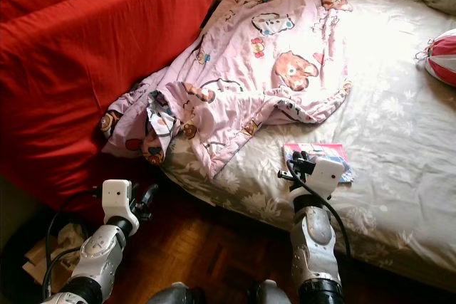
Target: Clean up the room
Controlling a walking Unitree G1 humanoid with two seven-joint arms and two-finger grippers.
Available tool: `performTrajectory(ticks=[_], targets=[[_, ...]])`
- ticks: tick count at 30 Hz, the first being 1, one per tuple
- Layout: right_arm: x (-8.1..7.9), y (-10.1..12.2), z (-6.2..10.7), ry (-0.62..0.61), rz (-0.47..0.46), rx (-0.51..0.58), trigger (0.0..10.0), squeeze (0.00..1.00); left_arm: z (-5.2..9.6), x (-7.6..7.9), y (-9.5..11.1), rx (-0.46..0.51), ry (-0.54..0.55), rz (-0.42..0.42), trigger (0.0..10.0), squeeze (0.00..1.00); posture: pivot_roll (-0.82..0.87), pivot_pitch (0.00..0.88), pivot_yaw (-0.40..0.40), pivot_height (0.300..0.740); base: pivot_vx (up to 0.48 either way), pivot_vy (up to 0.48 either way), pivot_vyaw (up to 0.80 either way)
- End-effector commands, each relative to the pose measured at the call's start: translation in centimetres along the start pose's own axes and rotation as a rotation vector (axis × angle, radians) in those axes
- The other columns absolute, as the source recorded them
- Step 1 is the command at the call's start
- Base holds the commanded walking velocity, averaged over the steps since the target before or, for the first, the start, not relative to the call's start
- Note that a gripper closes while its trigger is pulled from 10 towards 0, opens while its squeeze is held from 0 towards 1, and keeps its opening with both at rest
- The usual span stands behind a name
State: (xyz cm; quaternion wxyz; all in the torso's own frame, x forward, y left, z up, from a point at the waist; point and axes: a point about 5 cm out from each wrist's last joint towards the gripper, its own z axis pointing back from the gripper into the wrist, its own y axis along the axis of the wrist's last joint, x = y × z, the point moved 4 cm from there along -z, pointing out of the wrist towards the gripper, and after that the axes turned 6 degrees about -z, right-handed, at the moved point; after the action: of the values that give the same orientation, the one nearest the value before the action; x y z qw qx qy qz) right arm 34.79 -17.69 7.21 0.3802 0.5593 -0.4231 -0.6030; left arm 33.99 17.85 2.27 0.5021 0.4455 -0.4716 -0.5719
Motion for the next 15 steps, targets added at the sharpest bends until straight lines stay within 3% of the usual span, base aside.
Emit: performTrajectory(ticks=[1,15], targets=[[-0.27,-0.41,0.09,0.008,0.012,-0.011,10.0,0.0,0.29,-0.26,-0.48,-0.017,0.001,-0.001,10.0,0.0,0.07,0.18,0.026,0.702,0.311,0.0,0.0],[-0.92,-0.82,-0.15,0.039,0.066,-0.039,10.0,0.0,0.14,-0.27,-0.2,-0.008,0.007,0.001,10.0,0.0,0.07,0.179,0.017,0.702,0.319,0.0,-0.03]])
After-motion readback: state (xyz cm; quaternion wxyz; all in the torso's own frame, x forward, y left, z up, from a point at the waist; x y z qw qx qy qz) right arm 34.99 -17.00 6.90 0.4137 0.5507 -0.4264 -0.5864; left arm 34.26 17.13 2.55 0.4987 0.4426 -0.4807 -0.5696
